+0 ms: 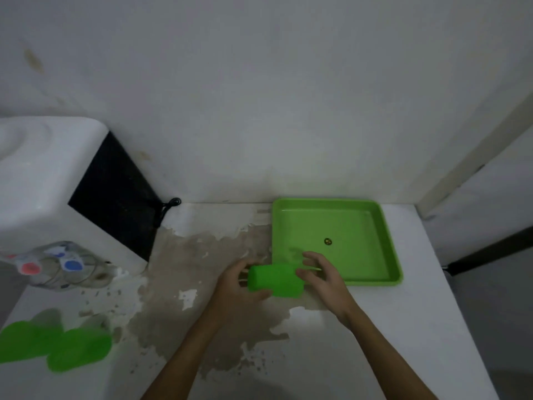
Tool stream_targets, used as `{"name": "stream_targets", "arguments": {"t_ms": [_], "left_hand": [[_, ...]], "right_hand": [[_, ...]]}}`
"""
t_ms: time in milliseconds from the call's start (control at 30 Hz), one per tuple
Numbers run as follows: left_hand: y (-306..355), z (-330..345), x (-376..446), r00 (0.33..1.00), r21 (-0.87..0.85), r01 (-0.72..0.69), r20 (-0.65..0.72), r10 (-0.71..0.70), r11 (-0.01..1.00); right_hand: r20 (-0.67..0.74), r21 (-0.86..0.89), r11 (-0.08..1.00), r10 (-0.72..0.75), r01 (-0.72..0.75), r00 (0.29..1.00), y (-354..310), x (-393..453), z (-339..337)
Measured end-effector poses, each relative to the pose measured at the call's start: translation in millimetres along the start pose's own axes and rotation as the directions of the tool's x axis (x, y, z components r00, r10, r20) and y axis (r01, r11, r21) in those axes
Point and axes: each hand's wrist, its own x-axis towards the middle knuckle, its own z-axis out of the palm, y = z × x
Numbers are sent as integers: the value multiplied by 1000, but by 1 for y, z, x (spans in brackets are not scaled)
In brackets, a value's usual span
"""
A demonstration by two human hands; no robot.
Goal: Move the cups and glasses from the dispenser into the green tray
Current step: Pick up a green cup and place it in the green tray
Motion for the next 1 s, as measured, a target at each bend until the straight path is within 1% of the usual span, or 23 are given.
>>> {"name": "stream_targets", "arguments": {"t_ms": [100,200,300,400,567,800,933,1000], "left_hand": [[12,18,27,999,124,-41,28,37,991],[22,38,53,999,227,-44,39,36,973],[29,60,75,998,356,-52,40,41,933],[30,76,89,997,441,-32,75,-2,897],[22,93,93,982,561,-20,168,-90,827],[14,100,93,976,556,-10,186,-113,831],[14,92,82,986,479,9,143,-88,878],[12,81,70,992,427,3,109,-55,904]], "right_hand": [[-77,24,999,31,-29,997,10,13,-22],[-144,55,998,29,-21,989,19,25,-41],[-219,98,995,44,-23,975,27,39,-56],[-260,124,992,48,-16,964,34,50,-65],[-270,146,989,71,-32,960,43,62,-68],[-278,109,994,59,-30,959,43,59,-62],[-282,67,998,3,17,960,31,53,-56],[-295,44,997,-50,66,954,21,47,-48]]}}
